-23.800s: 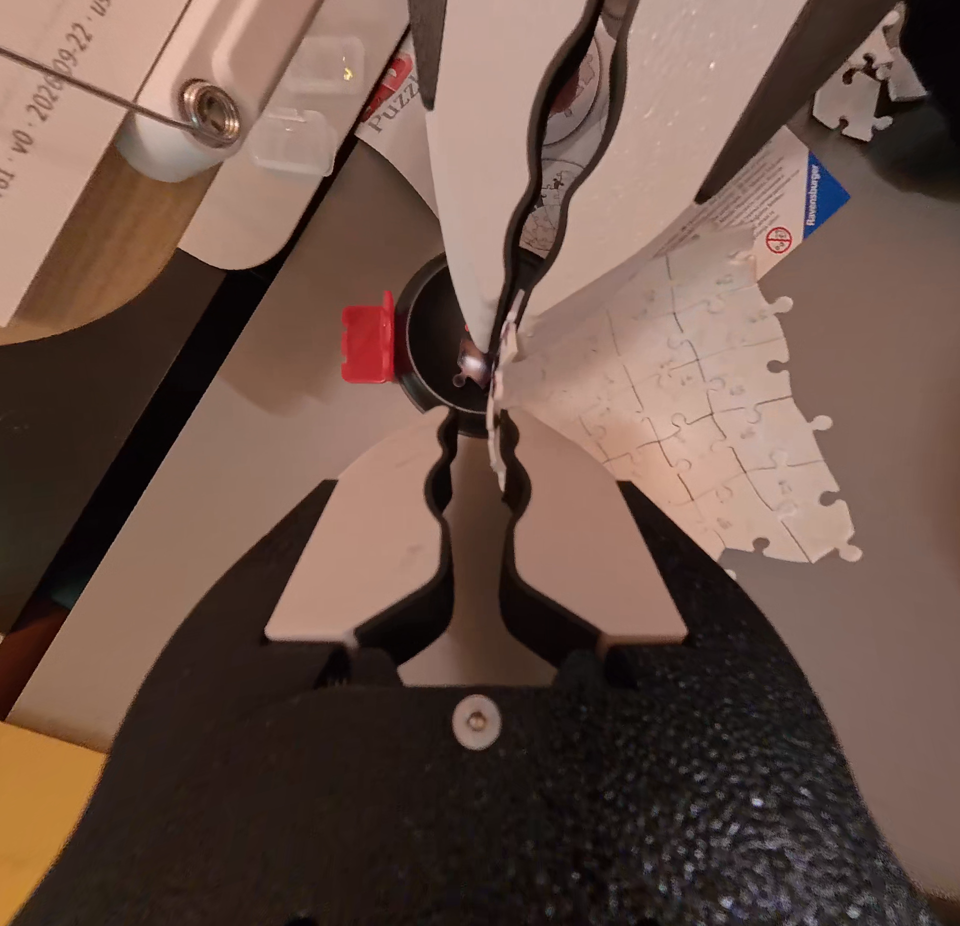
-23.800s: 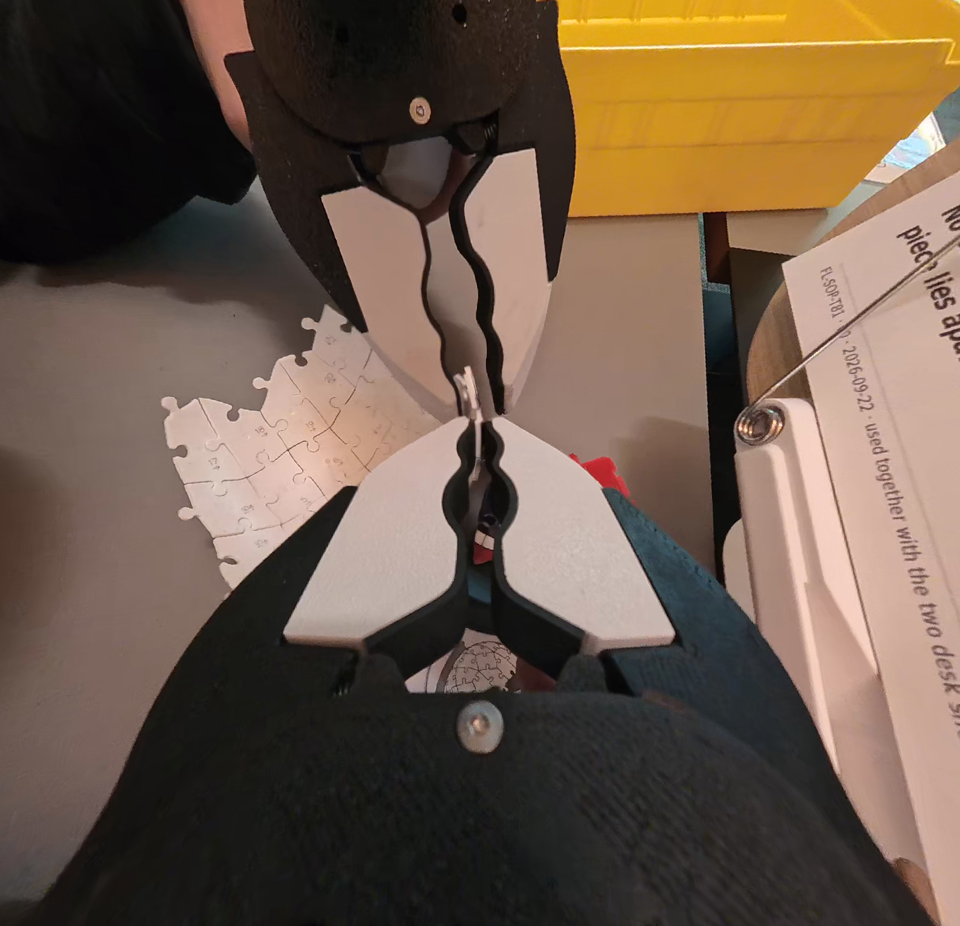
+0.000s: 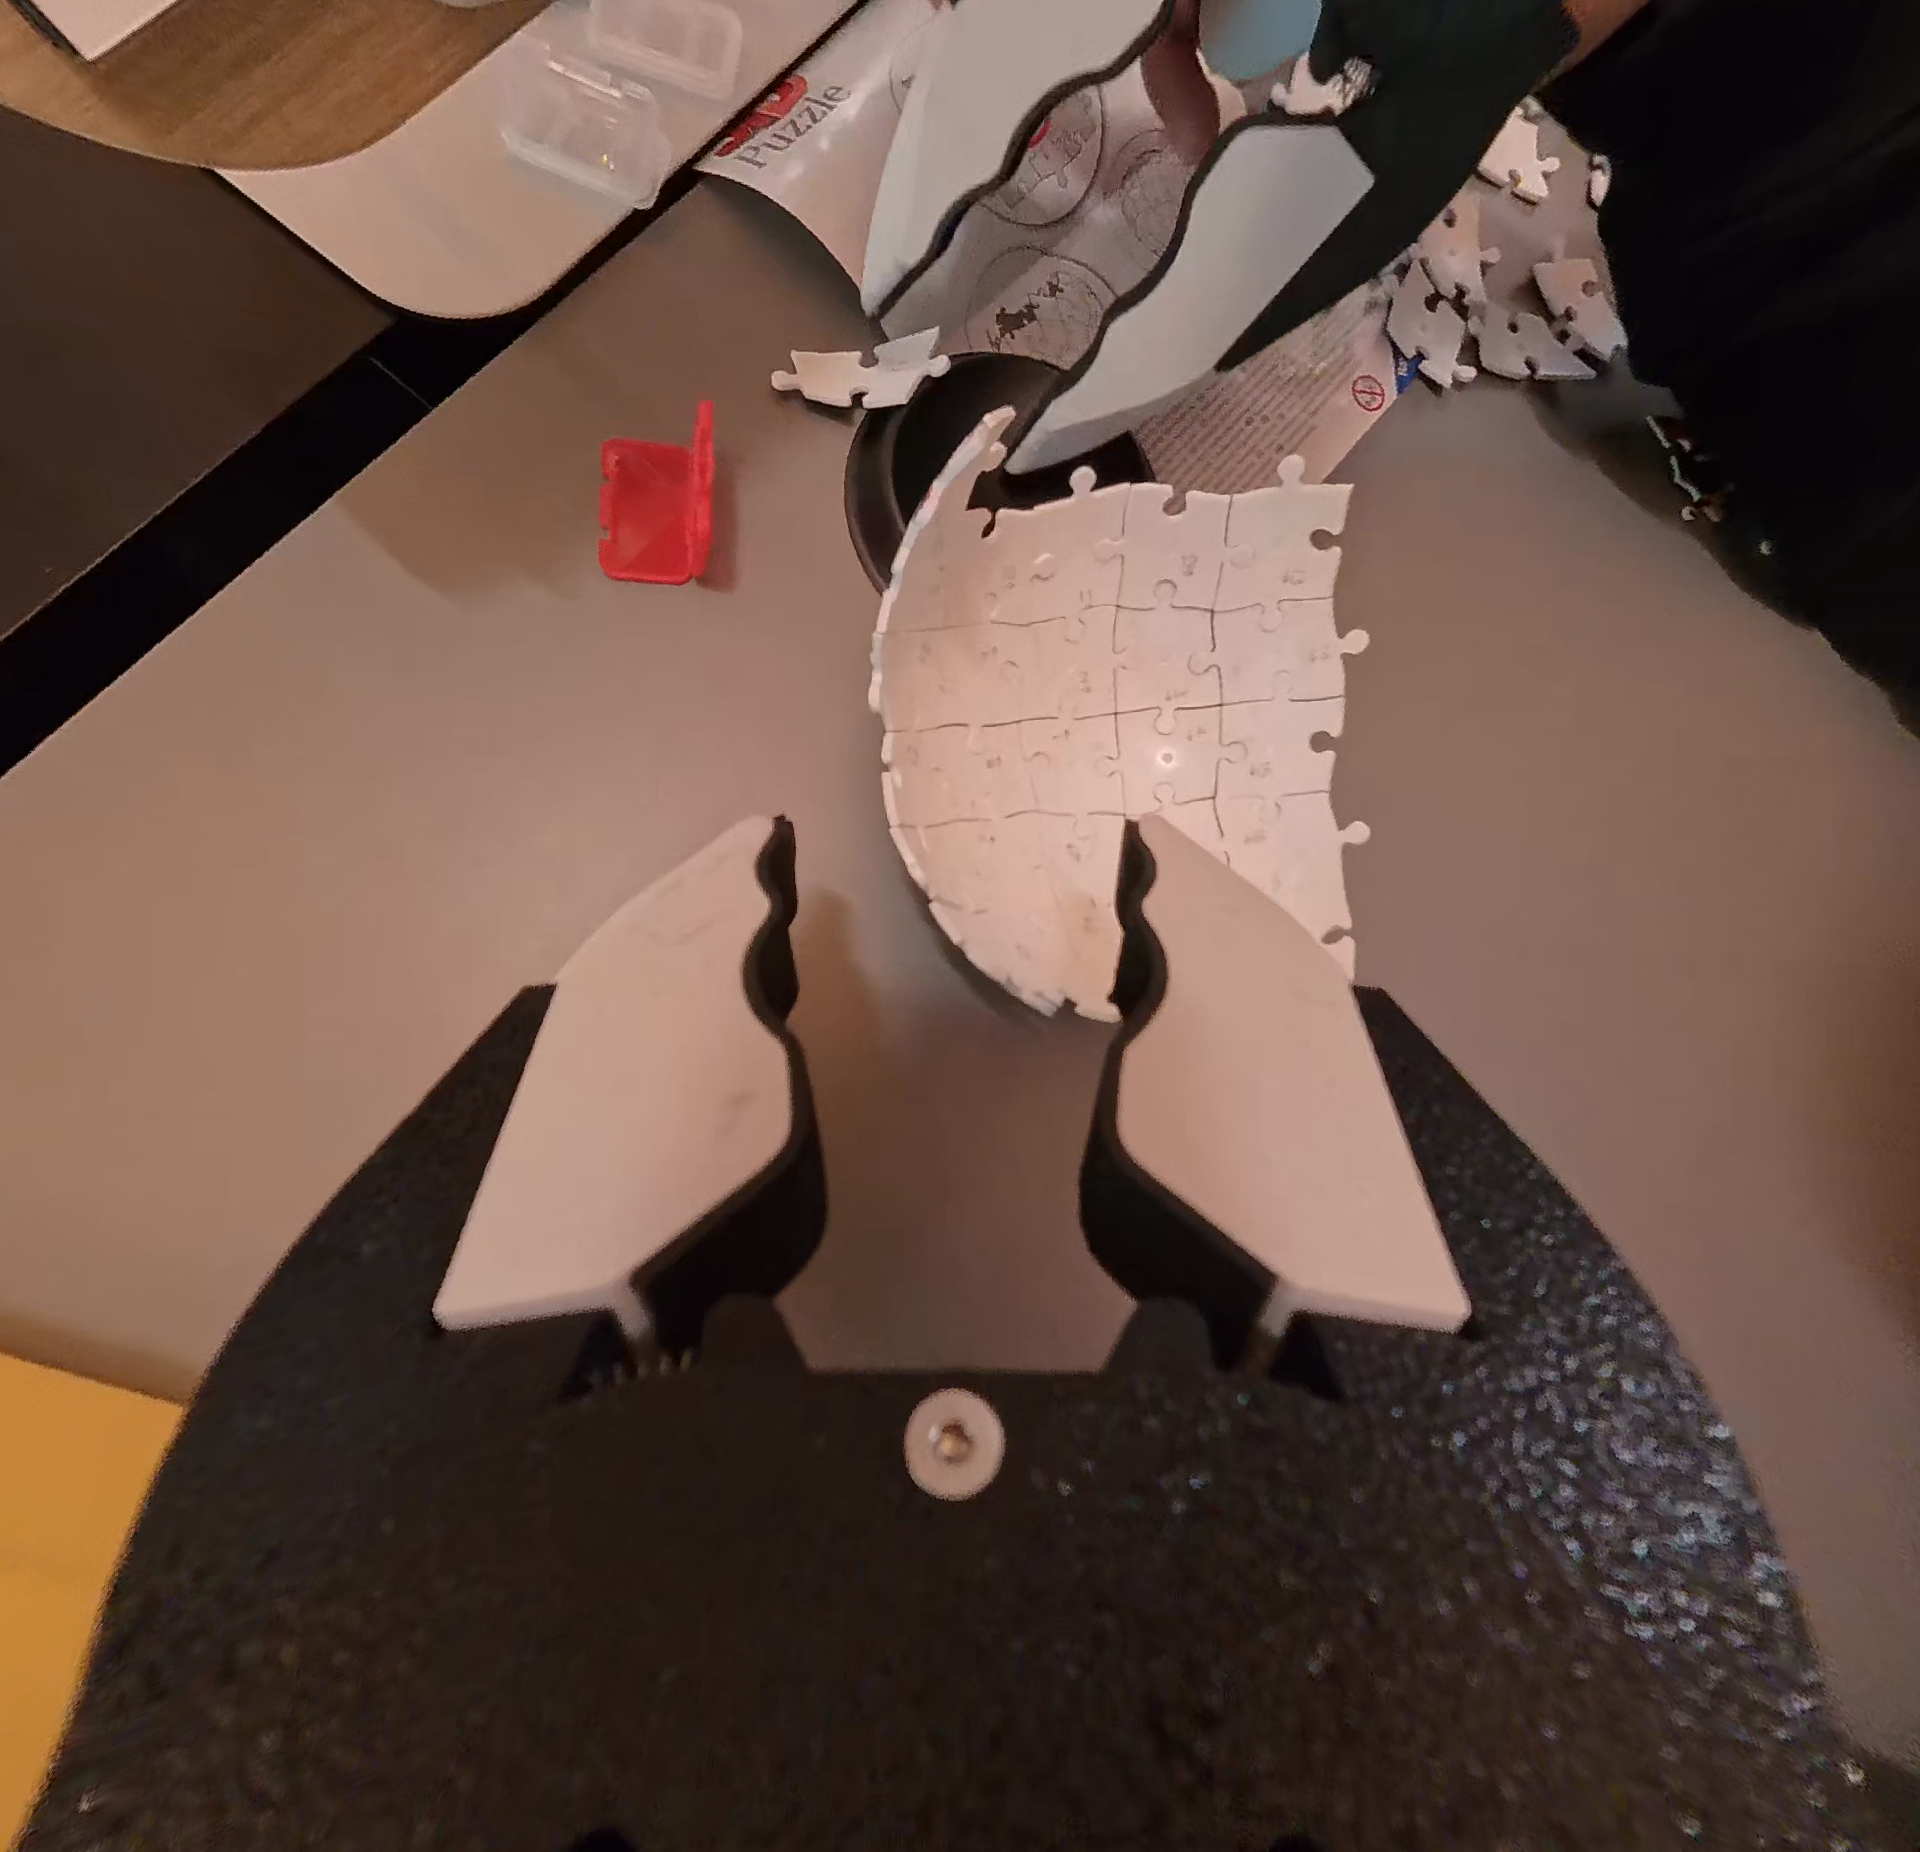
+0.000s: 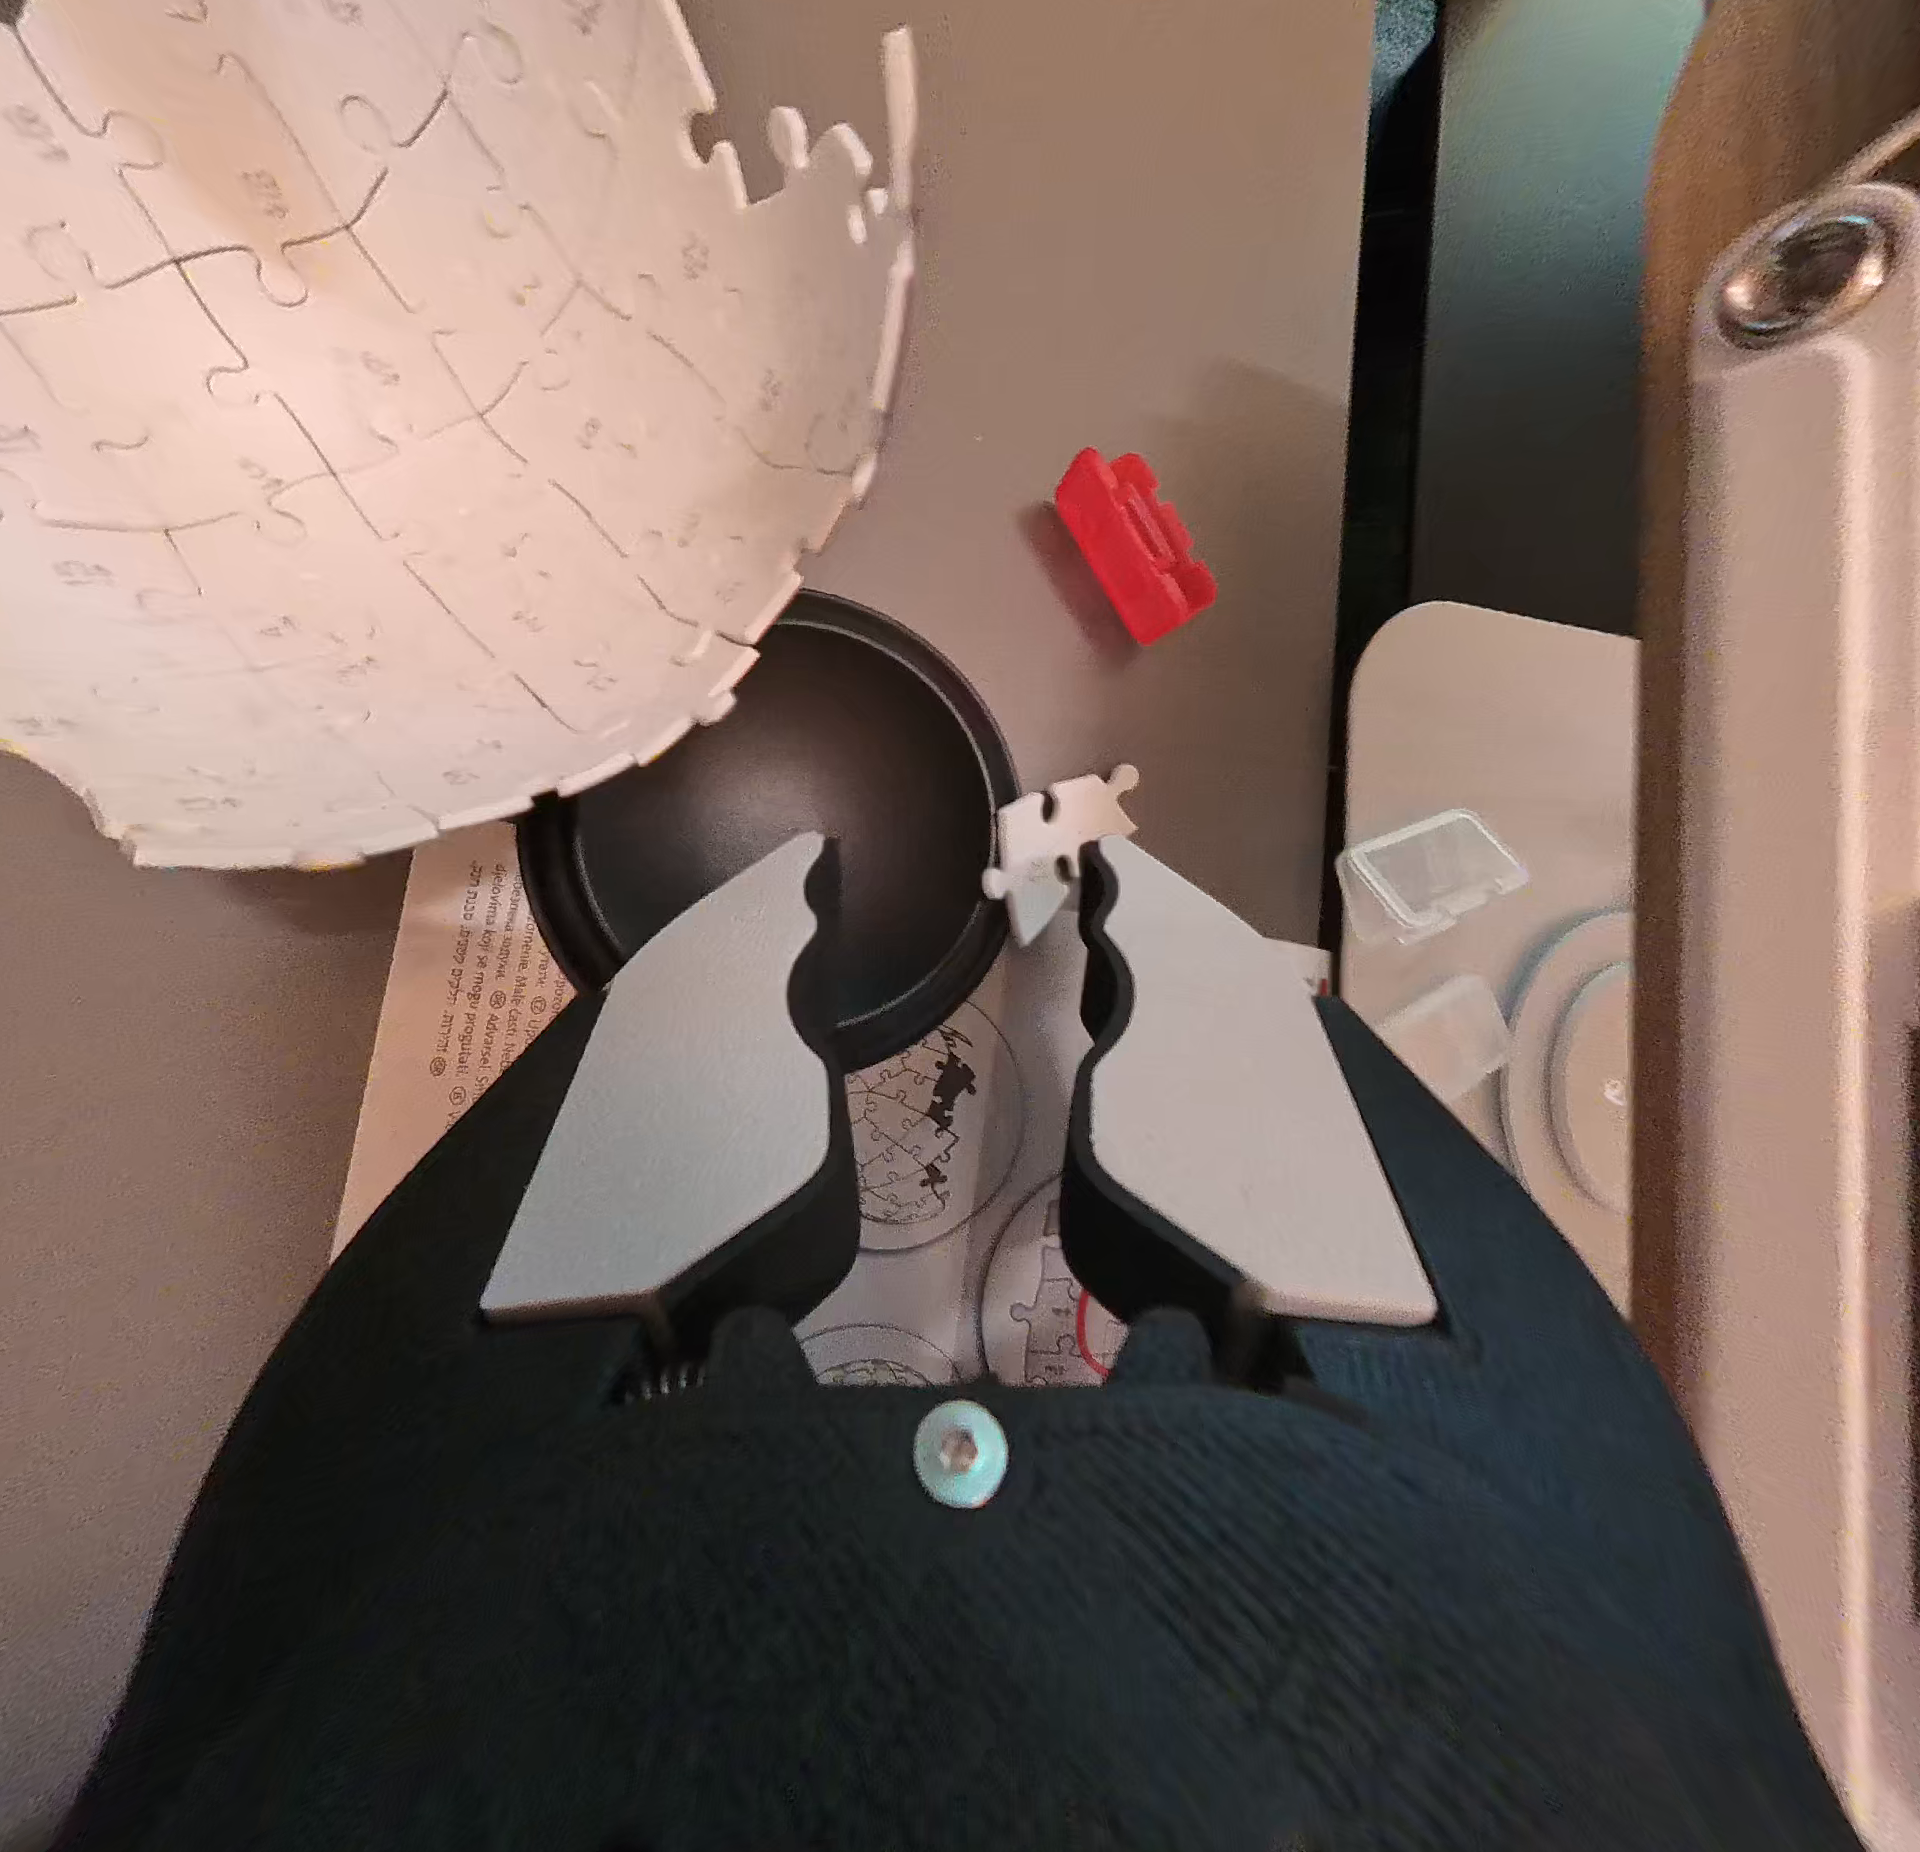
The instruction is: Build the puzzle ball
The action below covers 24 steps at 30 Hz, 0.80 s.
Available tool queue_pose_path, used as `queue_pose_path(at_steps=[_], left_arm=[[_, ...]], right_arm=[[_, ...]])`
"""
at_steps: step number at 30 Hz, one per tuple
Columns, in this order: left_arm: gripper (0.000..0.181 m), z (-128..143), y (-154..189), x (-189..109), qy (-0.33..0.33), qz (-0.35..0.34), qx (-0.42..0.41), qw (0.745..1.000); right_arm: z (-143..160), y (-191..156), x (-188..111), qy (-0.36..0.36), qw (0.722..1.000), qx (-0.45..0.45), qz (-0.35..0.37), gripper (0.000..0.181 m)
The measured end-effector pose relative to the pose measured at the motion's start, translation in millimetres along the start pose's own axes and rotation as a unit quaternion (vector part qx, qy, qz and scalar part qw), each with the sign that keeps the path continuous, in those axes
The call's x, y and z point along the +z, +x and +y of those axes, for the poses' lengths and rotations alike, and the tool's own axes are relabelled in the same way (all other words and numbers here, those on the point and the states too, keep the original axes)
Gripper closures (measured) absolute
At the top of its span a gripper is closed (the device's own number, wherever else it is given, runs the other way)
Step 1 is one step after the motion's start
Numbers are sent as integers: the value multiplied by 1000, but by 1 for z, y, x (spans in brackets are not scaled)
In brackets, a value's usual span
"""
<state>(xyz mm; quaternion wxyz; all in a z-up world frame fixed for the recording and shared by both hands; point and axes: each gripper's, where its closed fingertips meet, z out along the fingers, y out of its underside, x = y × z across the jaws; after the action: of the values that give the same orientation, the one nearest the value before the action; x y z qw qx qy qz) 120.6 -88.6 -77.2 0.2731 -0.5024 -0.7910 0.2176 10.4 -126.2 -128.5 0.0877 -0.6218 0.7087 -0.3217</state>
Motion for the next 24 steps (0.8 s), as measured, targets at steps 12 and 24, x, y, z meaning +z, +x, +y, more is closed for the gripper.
queue_pose_path(at_steps=[12,24], left_arm=[[123,0,1,0,-1,3,4,1000],[123,-1,2,-3,4,5,4,1000]], right_arm=[[0,8,5,10,1000,23,5,156],[-3,7,3,15,999,33,7,179]])
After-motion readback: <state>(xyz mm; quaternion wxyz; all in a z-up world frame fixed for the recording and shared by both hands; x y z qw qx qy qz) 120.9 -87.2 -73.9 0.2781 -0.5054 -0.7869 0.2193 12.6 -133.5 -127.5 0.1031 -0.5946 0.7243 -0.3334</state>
